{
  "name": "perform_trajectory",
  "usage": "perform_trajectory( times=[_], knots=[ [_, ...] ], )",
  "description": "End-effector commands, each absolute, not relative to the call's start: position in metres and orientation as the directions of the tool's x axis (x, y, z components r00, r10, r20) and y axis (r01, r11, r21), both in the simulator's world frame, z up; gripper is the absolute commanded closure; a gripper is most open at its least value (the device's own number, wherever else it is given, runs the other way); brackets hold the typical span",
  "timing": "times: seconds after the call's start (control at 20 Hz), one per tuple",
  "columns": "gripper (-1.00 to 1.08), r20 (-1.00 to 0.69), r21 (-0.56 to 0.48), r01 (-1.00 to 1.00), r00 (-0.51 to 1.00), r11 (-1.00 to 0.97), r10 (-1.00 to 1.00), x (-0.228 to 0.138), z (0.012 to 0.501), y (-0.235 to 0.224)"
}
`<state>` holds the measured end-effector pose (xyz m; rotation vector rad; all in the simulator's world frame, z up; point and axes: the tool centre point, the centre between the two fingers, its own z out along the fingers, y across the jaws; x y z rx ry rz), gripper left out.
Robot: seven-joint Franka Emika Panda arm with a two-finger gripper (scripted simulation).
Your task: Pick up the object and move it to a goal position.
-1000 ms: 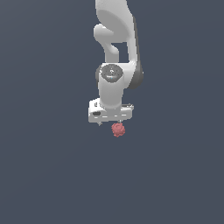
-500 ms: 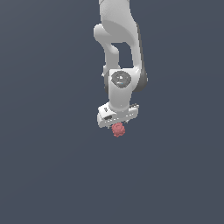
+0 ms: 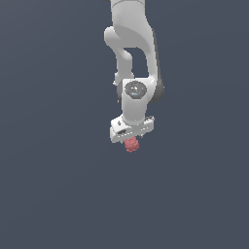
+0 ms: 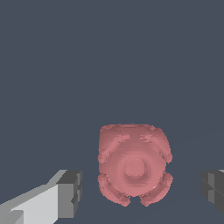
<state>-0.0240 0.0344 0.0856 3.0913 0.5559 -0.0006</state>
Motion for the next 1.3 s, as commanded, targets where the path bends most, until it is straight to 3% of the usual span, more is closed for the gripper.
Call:
perform_trajectory(
  times=[0.0, 0.6, 0.65, 1.25],
  knots=[
    [-0.92, -0.001, 0.0, 0.349, 0.937, -0.937, 0.349, -0.025, 0.078, 0.035],
    [-0.92, 0.0, 0.0, 0.353, 0.936, -0.936, 0.353, -0.025, 0.04, 0.035],
    [1.08, 0.0, 0.0, 0.353, 0.936, -0.936, 0.353, -0.025, 0.04, 0.035],
    [1.08, 0.0, 0.0, 0.352, 0.936, -0.936, 0.352, -0.024, 0.041, 0.035]
  ],
)
